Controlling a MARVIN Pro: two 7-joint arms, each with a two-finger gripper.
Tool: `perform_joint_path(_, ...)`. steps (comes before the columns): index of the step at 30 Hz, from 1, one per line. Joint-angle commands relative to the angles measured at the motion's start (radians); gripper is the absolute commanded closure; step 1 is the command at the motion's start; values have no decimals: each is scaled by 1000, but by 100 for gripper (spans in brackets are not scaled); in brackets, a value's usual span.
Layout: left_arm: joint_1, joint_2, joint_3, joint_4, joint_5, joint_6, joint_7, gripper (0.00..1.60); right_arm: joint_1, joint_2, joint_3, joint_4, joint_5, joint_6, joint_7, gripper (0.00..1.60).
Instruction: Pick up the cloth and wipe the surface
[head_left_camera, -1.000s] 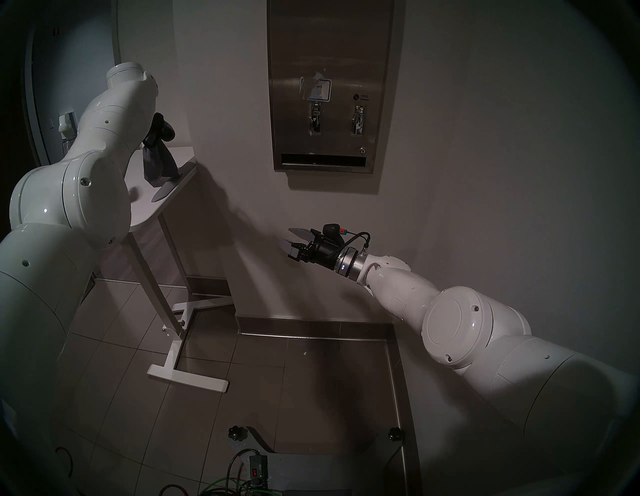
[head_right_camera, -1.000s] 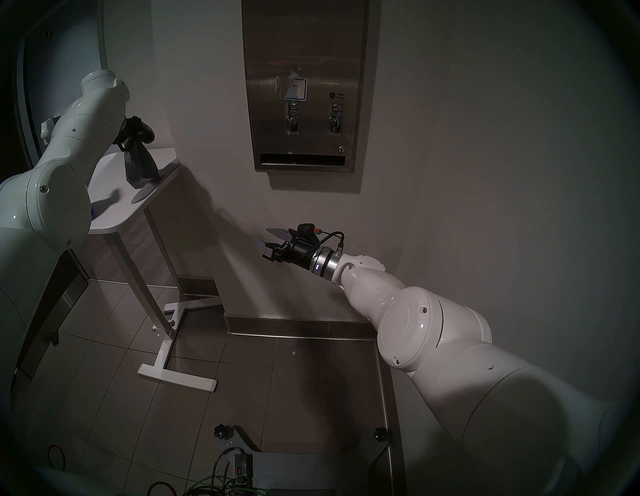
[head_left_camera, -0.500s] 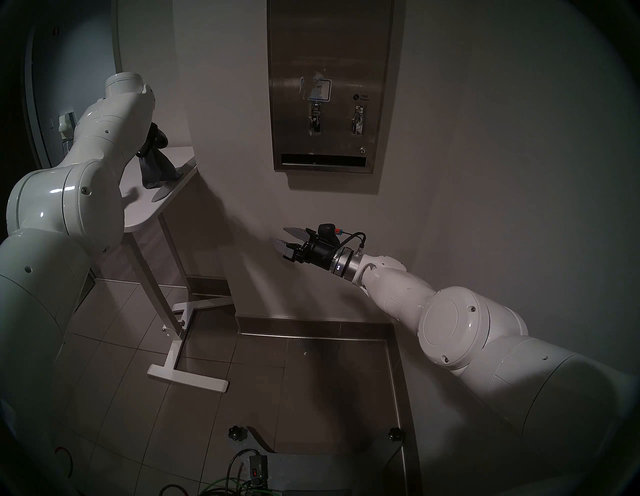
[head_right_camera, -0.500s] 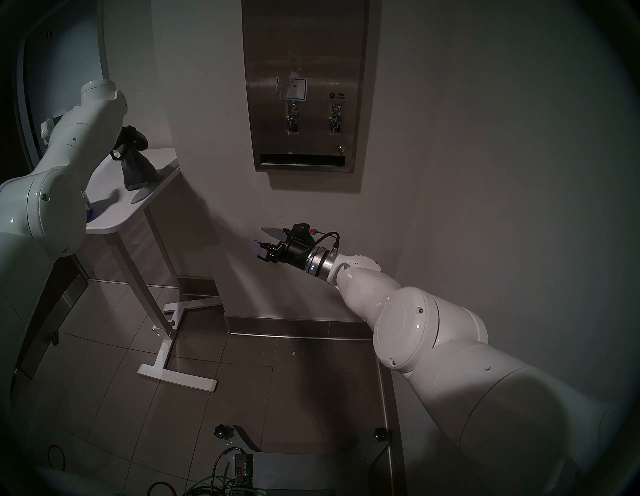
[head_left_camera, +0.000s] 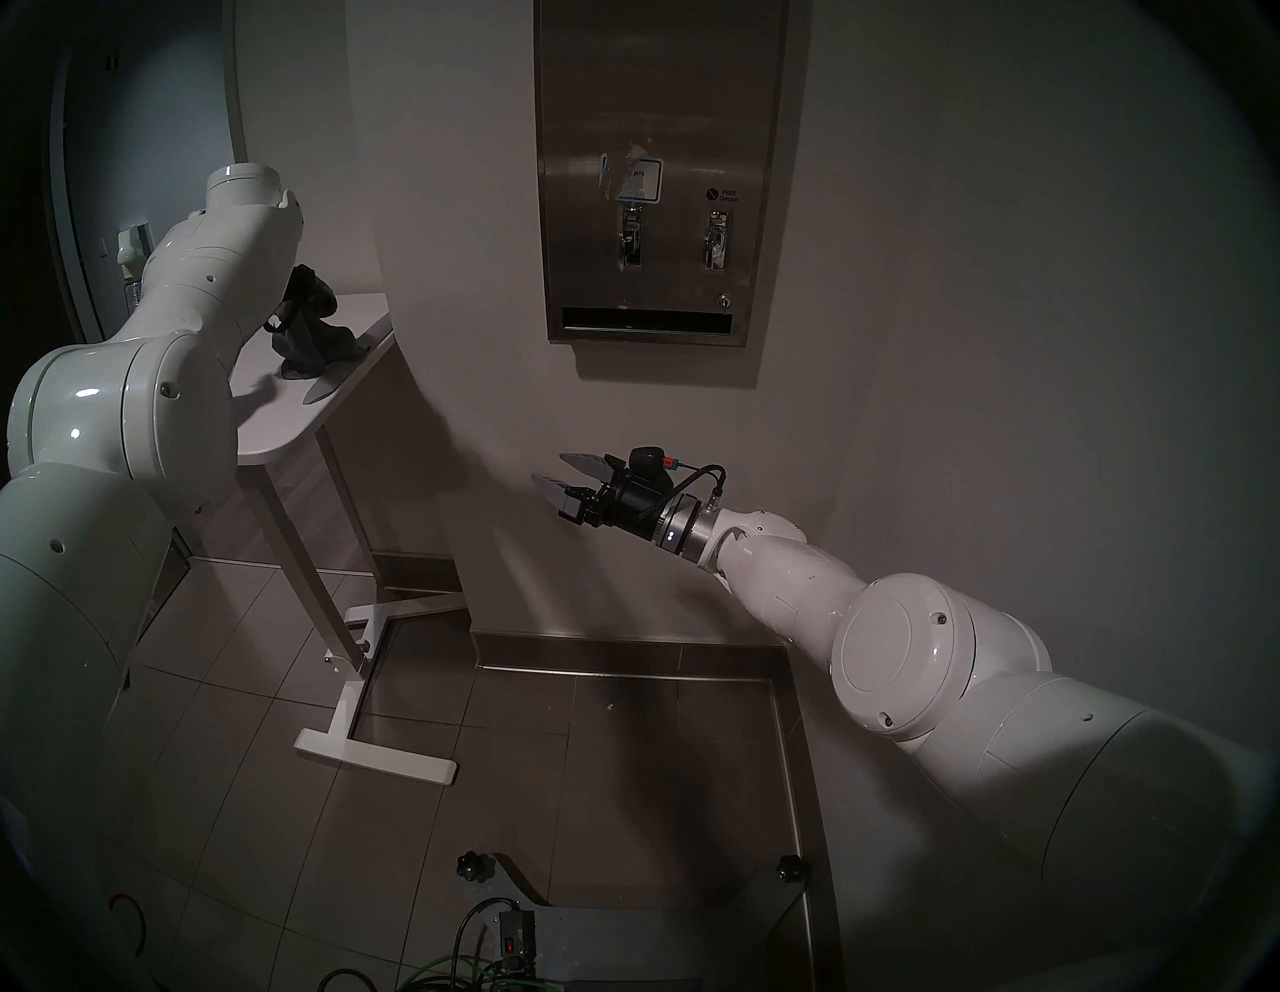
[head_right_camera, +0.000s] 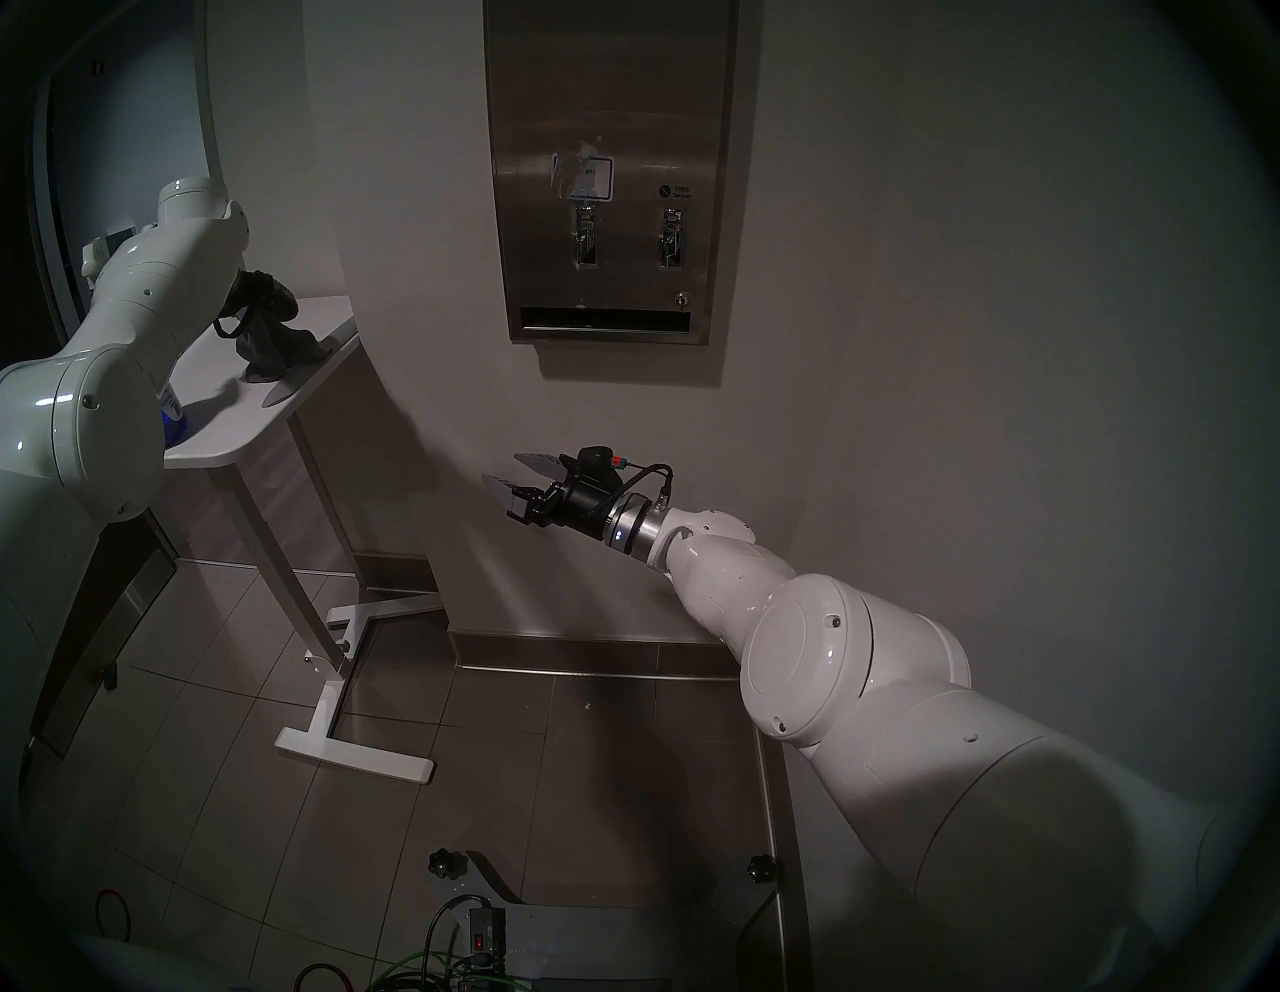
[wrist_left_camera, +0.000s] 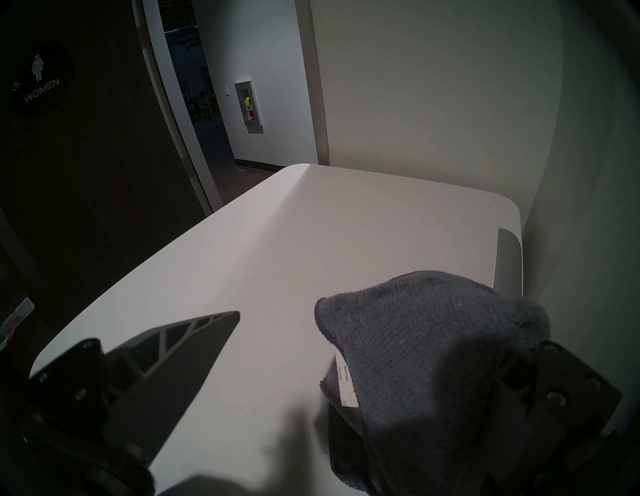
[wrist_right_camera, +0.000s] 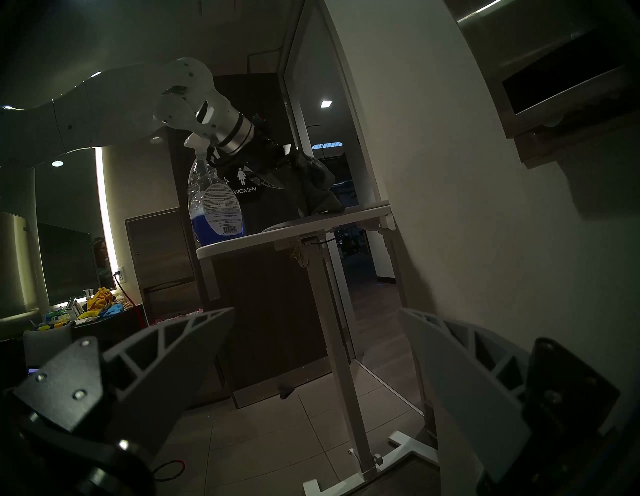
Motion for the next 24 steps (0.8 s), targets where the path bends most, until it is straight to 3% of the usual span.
perform_joint_path(1, -49, 10, 21, -20, 12, 1, -42, 0, 37, -11, 1, -19, 3, -10, 0, 0)
perform_joint_path(24, -35, 36, 104, 6, 52, 23, -165, 0, 40, -20, 1, -21, 2, -40, 4, 0)
